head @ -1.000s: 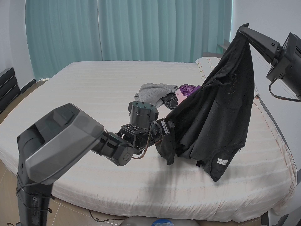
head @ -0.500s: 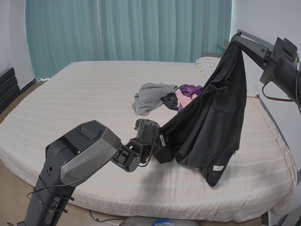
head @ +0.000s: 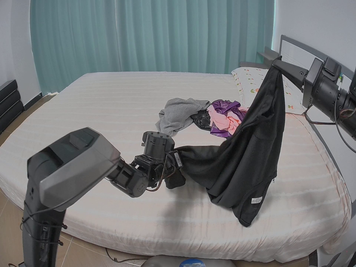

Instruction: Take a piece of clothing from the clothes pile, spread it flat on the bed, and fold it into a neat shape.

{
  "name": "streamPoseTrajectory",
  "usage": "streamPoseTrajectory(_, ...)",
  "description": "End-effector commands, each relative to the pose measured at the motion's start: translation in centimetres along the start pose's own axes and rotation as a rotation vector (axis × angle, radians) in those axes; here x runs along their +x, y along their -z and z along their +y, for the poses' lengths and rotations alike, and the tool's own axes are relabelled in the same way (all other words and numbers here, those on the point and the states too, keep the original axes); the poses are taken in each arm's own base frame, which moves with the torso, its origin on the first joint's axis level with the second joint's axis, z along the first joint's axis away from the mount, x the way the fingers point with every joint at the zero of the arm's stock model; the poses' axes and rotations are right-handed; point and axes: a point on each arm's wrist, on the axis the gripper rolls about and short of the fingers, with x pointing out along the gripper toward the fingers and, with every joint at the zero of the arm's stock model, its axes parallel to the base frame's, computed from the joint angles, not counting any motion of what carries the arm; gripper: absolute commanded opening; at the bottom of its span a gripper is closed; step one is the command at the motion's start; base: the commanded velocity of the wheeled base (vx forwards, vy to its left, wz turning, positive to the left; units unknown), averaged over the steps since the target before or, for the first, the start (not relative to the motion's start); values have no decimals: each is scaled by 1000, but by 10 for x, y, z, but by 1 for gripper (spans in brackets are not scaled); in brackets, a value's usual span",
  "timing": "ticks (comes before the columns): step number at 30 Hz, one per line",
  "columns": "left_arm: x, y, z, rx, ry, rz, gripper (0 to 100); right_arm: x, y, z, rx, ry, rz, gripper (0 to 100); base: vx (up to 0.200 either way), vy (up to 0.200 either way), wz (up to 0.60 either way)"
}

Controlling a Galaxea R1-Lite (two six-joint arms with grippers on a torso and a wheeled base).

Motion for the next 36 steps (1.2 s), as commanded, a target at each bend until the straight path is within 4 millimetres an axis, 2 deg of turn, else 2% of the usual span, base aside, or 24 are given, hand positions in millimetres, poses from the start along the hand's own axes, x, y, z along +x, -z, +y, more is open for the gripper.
streamPoseTrajectory(1, -75, -53, -13, -56, 69, -46, 0, 21, 30, -47, 39, 142, 103, 0, 0, 0, 0)
streamPoseTrajectory(4, -114, -80, -22, -117, 103, -54, 0, 32, 49, -69, 52, 197, 135, 0, 0, 0, 0)
streamPoseTrajectory(6, -128, -88, -25, -134, 112, -52, 0, 36, 54, -76, 50, 212, 126, 0, 0, 0, 0)
streamPoseTrajectory(7, -147, -99, -28, -159, 129, -47, 0, 42, 59, -84, 45, 232, 84, 0, 0, 0, 0)
streamPoseTrajectory(8, -156, -103, -29, -170, 140, -45, 0, 45, 60, -88, 40, 241, 54, 0, 0, 0, 0)
streamPoseTrajectory(9, -156, -103, -29, -170, 140, -45, 0, 45, 60, -88, 40, 241, 54, 0, 0, 0, 0)
streamPoseTrajectory(10, -170, -109, -29, -180, 168, -50, 0, 52, 60, -93, 37, 256, -26, 0, 0, 0, 0)
streamPoseTrajectory(11, -174, -109, -27, -179, 180, -42, 0, 55, 59, -94, 38, 257, -77, 0, 0, 0, 0)
streamPoseTrajectory(15, -173, -91, -17, -165, 181, 12, 0, 54, 59, -94, 35, 245, -169, 0, 0, 0, 0)
streamPoseTrajectory(17, -172, -80, -14, -163, 170, 30, 0, 48, 65, -99, 46, 264, -144, 0, 0, 0, 0)
streamPoseTrajectory(20, -172, -73, -10, -178, 168, 36, 0, 44, 76, -109, 54, 289, -97, 0, 0, 0, 0)
streamPoseTrajectory(21, -172, -68, -6, -214, 166, 38, 0, 41, 84, -119, 63, 310, -59, 0, 0, 0, 0)
streamPoseTrajectory(26, -174, -52, 5, -253, 145, 70, 0, 36, 99, -131, 76, 353, -2, 0, 0, 0, 0)
streamPoseTrajectory(36, -186, -35, 20, -265, 142, 73, 0, 38, 123, -152, 102, 418, 62, 0, 0, 0, 0)
